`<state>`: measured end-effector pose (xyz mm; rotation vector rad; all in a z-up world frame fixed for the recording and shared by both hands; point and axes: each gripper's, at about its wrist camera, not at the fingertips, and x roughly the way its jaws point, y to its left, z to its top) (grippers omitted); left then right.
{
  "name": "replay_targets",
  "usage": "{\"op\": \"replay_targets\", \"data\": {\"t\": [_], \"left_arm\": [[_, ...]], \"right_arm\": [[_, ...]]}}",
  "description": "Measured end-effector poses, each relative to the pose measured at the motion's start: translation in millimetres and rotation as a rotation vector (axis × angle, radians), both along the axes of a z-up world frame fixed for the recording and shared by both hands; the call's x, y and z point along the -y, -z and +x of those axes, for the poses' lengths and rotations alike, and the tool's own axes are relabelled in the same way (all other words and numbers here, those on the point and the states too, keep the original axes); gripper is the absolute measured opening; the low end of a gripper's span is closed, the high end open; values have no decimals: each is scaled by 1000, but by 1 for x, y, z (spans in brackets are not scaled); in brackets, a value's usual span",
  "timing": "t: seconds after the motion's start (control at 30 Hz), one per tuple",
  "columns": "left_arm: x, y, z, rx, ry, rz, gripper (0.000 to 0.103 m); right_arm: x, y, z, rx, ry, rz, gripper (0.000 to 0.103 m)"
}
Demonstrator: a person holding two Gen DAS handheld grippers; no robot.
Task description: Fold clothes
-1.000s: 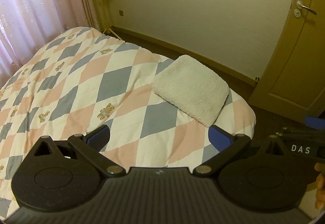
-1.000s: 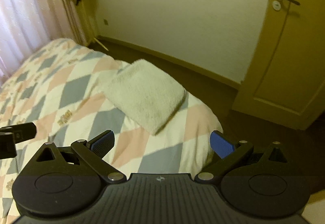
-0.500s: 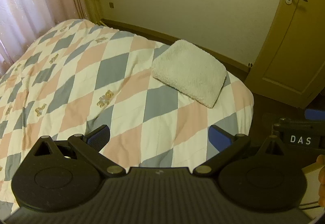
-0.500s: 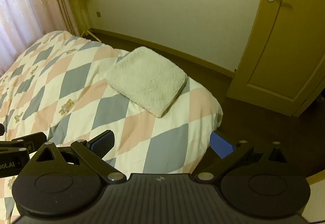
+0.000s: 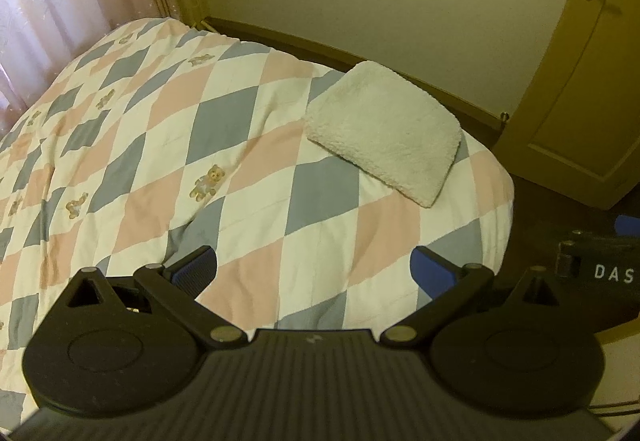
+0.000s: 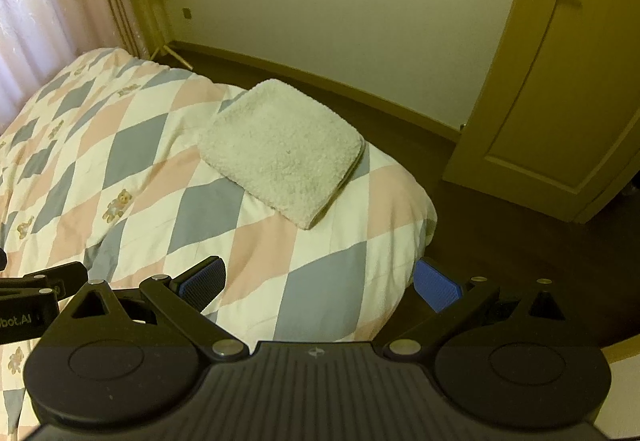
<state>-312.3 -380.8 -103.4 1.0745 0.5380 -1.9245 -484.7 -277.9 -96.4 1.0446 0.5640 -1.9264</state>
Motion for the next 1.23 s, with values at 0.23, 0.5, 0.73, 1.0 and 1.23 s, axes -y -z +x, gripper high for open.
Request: {"op": "replay_targets", "data": {"t": [0.23, 0.5, 0.73, 1.0, 1.23], "left_arm": [[23, 8, -26, 23, -22, 7, 102], [44, 16, -69, 48, -40, 9, 102], [57, 23, -101, 65, -62, 22, 102], [71, 35, -121, 50, -97, 54, 102], [74, 33, -124, 24, -119, 36, 102]], "right_arm": [[27, 9, -22, 14, -42, 13, 103], [55, 16, -60, 20, -89, 31, 103], [73, 22, -95, 30, -121, 46, 103], [89, 32, -121, 45, -160, 67, 103], [96, 33, -131, 48, -183, 61, 103]]}}
